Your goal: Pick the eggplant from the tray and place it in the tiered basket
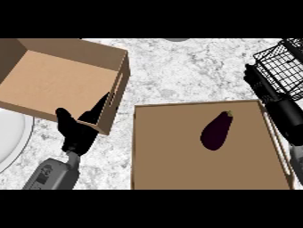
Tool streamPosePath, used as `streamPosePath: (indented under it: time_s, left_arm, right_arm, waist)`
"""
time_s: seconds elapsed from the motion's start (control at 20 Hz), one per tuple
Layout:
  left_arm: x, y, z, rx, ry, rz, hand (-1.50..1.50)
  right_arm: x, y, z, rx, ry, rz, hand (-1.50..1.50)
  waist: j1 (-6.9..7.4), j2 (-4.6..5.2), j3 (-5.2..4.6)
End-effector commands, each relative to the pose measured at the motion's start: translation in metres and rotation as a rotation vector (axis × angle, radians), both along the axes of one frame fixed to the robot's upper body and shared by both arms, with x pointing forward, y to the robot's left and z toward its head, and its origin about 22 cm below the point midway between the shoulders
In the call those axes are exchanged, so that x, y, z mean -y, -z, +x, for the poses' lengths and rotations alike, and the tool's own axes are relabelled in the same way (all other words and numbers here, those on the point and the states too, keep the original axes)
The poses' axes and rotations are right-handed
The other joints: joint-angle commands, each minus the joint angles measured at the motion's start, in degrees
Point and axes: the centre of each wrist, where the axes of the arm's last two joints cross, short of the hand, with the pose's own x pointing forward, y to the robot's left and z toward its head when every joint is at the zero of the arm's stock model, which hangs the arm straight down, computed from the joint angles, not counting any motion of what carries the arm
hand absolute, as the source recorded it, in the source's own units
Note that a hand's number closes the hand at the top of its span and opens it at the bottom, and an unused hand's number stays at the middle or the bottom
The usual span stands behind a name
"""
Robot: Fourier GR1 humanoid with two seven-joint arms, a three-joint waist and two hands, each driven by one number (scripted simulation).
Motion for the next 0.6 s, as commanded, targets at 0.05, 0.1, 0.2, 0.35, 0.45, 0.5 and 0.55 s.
streamPosePath:
  time_s: [0.05,0.1,0.2,0.35,0.45,0.5,0.55]
  left_arm:
    - [-0.005,-0.004,0.001,0.092,-0.116,0.094,0.00]
    - [-0.026,-0.017,0.006,0.168,-0.173,0.127,0.00]
    - [-0.043,-0.033,0.011,0.298,-0.273,0.203,0.00]
    - [-0.040,-0.027,0.004,0.309,-0.326,0.214,0.00]
    - [-0.027,-0.022,-0.002,0.313,-0.303,0.202,0.00]
    - [-0.027,-0.028,0.000,0.326,-0.330,0.200,0.00]
    - [-0.017,-0.021,-0.007,0.327,-0.330,0.219,0.00]
  right_arm:
    - [0.031,0.010,-0.002,0.011,0.200,0.244,1.50]
    - [0.036,0.006,-0.005,0.040,0.287,0.323,1.50]
    - [0.058,-0.004,-0.005,0.090,0.441,0.493,1.50]
    - [0.096,0.039,-0.028,-0.063,0.858,0.374,1.50]
    - [0.046,0.052,-0.016,-0.127,0.634,0.911,-1.50]
    - [0.033,0.061,-0.025,-0.135,0.552,0.980,-1.50]
    - [0.042,0.064,-0.035,-0.116,0.488,0.988,-1.50]
  waist:
    - [-0.20,-2.02,-0.77]
    - [-0.66,-2.35,-0.73]
    - [-1.46,-3.16,-0.52]
    - [-1.93,-2.19,-0.85]
    - [-0.97,-2.49,-0.42]
    - [-1.45,-2.66,-0.44]
    - [-1.34,-2.55,-0.55]
